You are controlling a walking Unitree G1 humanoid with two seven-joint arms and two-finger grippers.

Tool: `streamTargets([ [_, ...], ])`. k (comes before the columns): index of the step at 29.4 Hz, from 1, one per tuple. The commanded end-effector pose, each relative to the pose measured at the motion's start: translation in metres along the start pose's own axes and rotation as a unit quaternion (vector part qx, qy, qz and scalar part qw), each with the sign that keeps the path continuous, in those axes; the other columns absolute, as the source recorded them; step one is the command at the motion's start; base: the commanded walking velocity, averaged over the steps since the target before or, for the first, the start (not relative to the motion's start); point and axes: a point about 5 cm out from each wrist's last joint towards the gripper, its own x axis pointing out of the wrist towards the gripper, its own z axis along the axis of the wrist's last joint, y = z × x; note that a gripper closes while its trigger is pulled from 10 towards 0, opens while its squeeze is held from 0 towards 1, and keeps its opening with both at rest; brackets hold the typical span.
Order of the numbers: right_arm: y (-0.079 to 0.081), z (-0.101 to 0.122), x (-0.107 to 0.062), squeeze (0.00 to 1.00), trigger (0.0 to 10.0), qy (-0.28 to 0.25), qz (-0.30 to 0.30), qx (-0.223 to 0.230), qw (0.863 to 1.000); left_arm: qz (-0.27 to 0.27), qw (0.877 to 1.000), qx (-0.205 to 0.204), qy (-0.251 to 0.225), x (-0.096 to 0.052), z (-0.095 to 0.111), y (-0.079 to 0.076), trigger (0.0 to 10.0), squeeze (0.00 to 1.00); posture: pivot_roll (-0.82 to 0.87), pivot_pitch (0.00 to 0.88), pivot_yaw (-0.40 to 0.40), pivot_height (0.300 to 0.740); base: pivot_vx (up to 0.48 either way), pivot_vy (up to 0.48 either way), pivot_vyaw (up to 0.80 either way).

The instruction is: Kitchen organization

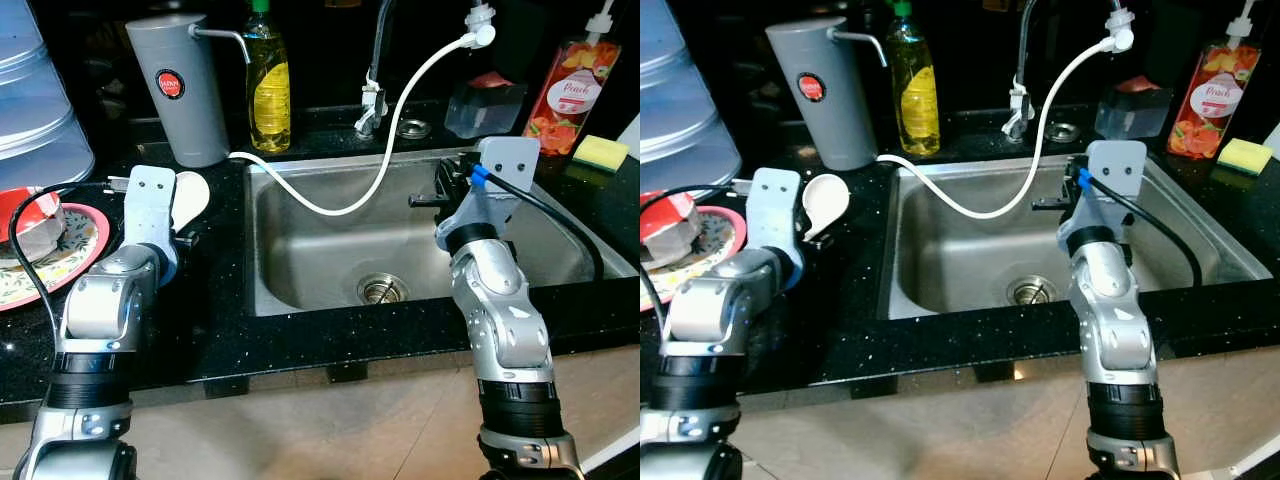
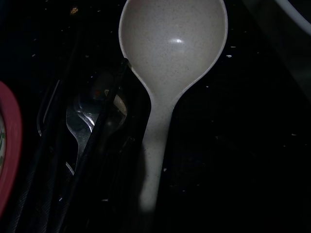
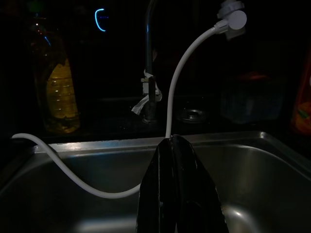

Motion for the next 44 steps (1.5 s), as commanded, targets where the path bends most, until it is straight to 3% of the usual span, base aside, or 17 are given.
streamTargets([
  [1,-0.002,-0.003,-0.002,0.0,10.0,0.003,-0.006,0.001,1.0,0.001,0.998,-0.007,0.055,0.003,-0.024,0.003,10.0,0.0,-0.09,0.082,0.043,0.74,0.0,0.0,0.0],
  [4,-0.002,-0.003,-0.002,0.0,10.0,0.002,-0.005,0.001,1.0,-0.004,0.998,-0.017,0.061,0.003,-0.026,0.003,0.0,0.0,-0.09,0.082,0.043,0.74,0.0,0.0,0.0],
  [9,-0.002,-0.003,-0.001,0.0,10.0,0.002,-0.005,0.001,1.0,-0.015,0.995,-0.053,0.077,0.004,-0.033,0.001,0.0,0.0,-0.09,0.081,0.042,0.74,0.0,0.0,0.0],
  [14,-0.002,-0.003,-0.001,0.0,10.0,0.002,-0.005,0.001,1.0,-0.008,0.996,-0.053,0.075,0.003,-0.032,0.004,0.0,0.0,-0.09,0.081,0.041,0.74,0.0,0.0,0.0],
  [15,-0.003,-0.003,-0.001,0.0,10.0,0.002,-0.005,0.001,1.0,-0.003,0.996,-0.058,0.06,0.004,-0.028,0.005,10.0,0.0,-0.09,0.081,0.038,0.74,0.0,0.0,0.0],
  [17,-0.003,-0.003,-0.001,0.0,10.0,0.002,-0.005,0.001,1.0,0.003,0.998,-0.06,0.022,0.004,-0.016,0.006,10.0,0.0,-0.09,0.081,0.038,0.74,0.0,0.0,0.0],
  [21,-0.002,-0.003,0.0,0.0,10.0,0.001,-0.003,0.001,1.0,-0.008,0.991,-0.03,-0.132,-0.008,0.029,0.002,10.0,0.0,-0.09,0.077,0.036,0.74,0.0,0.0,0.0],
  [26,-0.002,-0.001,0.0,0.0,10.0,-0.002,-0.004,0.001,1.0,-0.039,0.981,-0.036,-0.188,-0.016,0.056,-0.005,10.0,0.0,-0.09,0.073,0.039,0.74,0.0,0.0,0.0],
  [27,-0.002,-0.001,0.0,0.0,10.0,-0.002,-0.004,0.001,1.0,-0.039,0.981,-0.036,-0.188,-0.016,0.056,-0.005,10.0,0.0,-0.09,0.073,0.039,0.74,0.0,0.0,0.0],
  [29,-0.003,0.001,0.001,0.0,10.0,-0.004,-0.006,0.0,1.0,-0.101,0.977,-0.06,-0.178,-0.014,0.066,-0.021,10.0,0.0,-0.09,0.073,0.039,0.74,0.0,0.0,0.0],
  [32,-0.005,0.002,0.001,0.0,10.0,-0.006,-0.009,-0.003,1.0,-0.112,0.98,-0.068,-0.152,-0.003,0.06,-0.031,10.0,0.0,-0.1,0.073,0.039,0.74,0.0,0.0,0.0],
  [34,-0.006,0.004,0.001,0.0,10.0,-0.012,-0.012,-0.01,1.0,-0.113,0.981,-0.092,-0.131,0.004,0.06,-0.035,10.0,0.0,-0.1,0.075,0.041,0.74,0.0,0.0,0.0],
  [35,-0.008,0.008,0.001,0.0,10.0,-0.022,-0.011,-0.036,0.999,-0.136,0.973,-0.122,-0.139,0.006,0.066,-0.043,10.0,0.0,-0.11,0.075,0.042,0.74,0.0,0.0,0.0],
  [39,-0.008,0.01,0.002,0.0,10.0,-0.026,-0.012,-0.036,0.999,-0.135,0.976,-0.119,-0.122,0.01,0.065,-0.047,10.0,0.0,-0.12,0.071,0.047,0.74,0.0,0.0,0.0],
  [44,-0.008,0.009,0.001,0.0,10.0,-0.022,-0.011,-0.033,0.999,-0.097,0.988,-0.08,-0.091,0.016,0.05,-0.043,10.0,0.0,-0.11,0.083,0.043,0.74,0.0,0.0,0.0],
])
